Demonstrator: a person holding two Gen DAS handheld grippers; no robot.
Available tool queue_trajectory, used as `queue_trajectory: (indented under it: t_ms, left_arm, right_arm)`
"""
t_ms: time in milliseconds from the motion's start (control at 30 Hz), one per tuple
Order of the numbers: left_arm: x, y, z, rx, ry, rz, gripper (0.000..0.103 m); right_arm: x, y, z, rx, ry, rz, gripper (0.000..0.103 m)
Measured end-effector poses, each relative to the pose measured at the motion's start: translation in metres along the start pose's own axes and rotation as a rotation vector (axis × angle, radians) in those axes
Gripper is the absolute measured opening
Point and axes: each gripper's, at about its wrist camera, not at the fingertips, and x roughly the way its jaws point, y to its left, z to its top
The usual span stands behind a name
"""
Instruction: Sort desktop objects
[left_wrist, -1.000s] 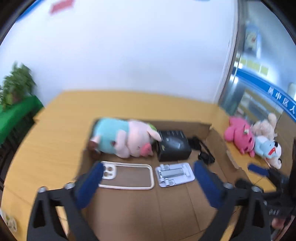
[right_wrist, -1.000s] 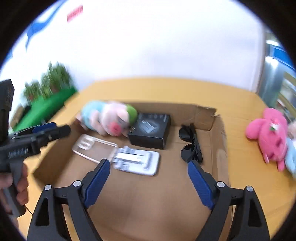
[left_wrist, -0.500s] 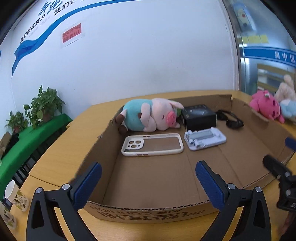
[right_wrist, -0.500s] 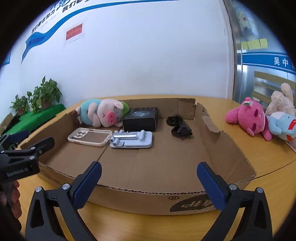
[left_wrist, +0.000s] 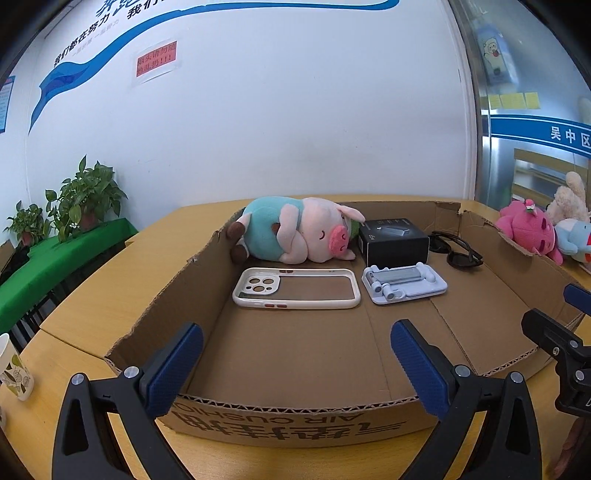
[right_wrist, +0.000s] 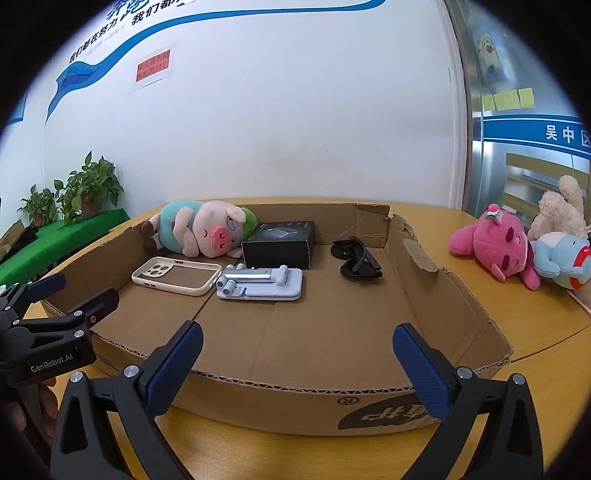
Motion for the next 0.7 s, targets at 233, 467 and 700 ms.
queue_trajectory:
  t_ms: [233, 467, 700]
  left_arm:
    - [0.0002, 0.0007, 0.0011, 0.001, 0.000, -0.001, 0.103]
    - [0.0007, 0.0001, 0.0021, -0.001, 0.003, 0.004, 0.103]
    - [0.0007, 0.0002, 0.0026, -0.002, 0.003, 0.004, 0.103]
  right_arm:
    - [0.0002, -0.0010, -0.0004, -0.001, 0.000, -0.001, 0.103]
    - [-0.0002, -0.0005, -0.0004, -0.001, 0.001, 0.000, 0.103]
    - [0.0001, -0.0011, -0.0003, -0.001, 0.001, 0.000, 0.103]
